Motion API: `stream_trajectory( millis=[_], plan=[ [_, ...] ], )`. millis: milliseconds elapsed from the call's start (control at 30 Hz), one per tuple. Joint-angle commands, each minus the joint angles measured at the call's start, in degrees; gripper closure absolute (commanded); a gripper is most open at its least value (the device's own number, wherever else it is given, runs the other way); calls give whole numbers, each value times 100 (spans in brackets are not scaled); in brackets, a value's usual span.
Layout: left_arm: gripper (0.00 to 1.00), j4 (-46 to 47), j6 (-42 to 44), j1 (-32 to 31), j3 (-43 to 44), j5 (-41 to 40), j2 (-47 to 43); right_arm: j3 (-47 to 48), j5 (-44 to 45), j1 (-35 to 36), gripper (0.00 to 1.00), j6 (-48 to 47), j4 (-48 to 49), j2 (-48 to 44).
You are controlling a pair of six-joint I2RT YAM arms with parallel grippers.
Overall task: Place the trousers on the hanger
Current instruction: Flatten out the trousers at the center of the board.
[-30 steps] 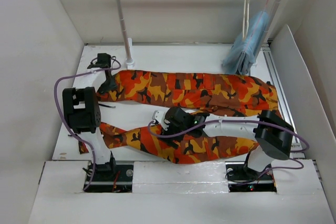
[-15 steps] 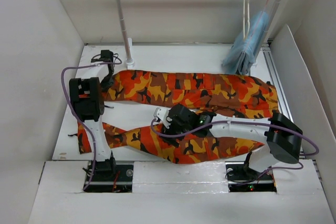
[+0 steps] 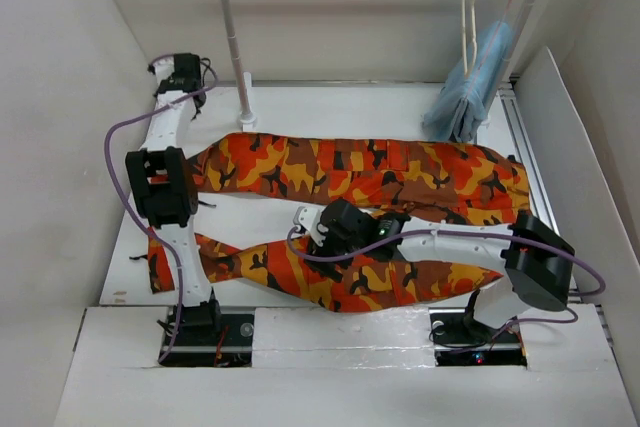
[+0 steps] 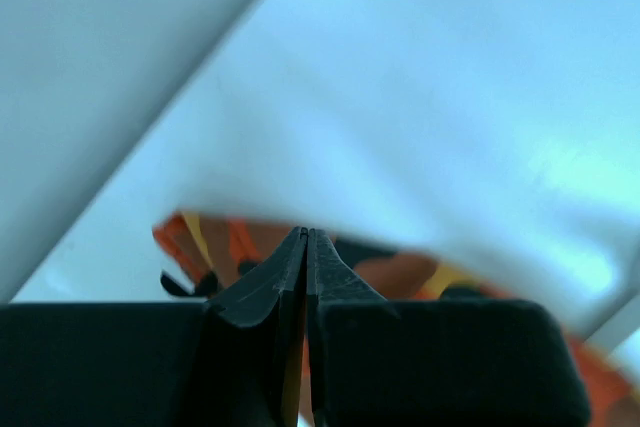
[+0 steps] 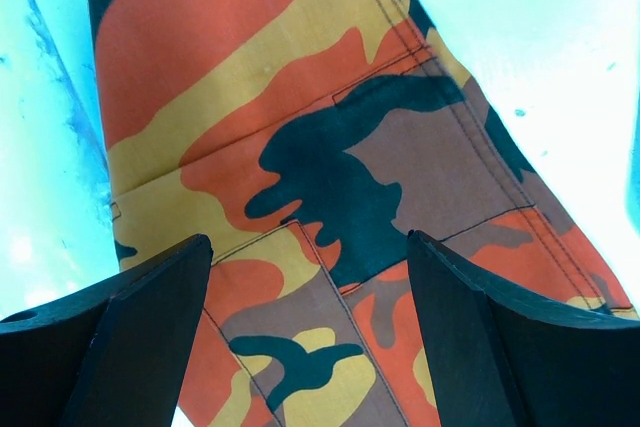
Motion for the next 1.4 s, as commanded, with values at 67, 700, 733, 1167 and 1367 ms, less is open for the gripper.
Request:
stream_trajectory(
  millis=[67,700,733,1167,1367],
  plan=[
    [100,-242,-17,249,1712,30,491,309,-116,-37,16,-92,-271,170],
    [71,688,-157,-340,-2995,1046,-1643,-86,-380,-459,16,-206,229,-137],
    [71,688,-149,-340,-2969,1002,-1521,-95,-388,-459,16,-206,229,-155],
    [72,653,27,-182,-2530,598,-799,-200,-336,-459,16,-57,238,-199],
    [100,547,-43,-182,-2415,176,-658,-218,-309,-459,16,-57,238,-190]
  ],
)
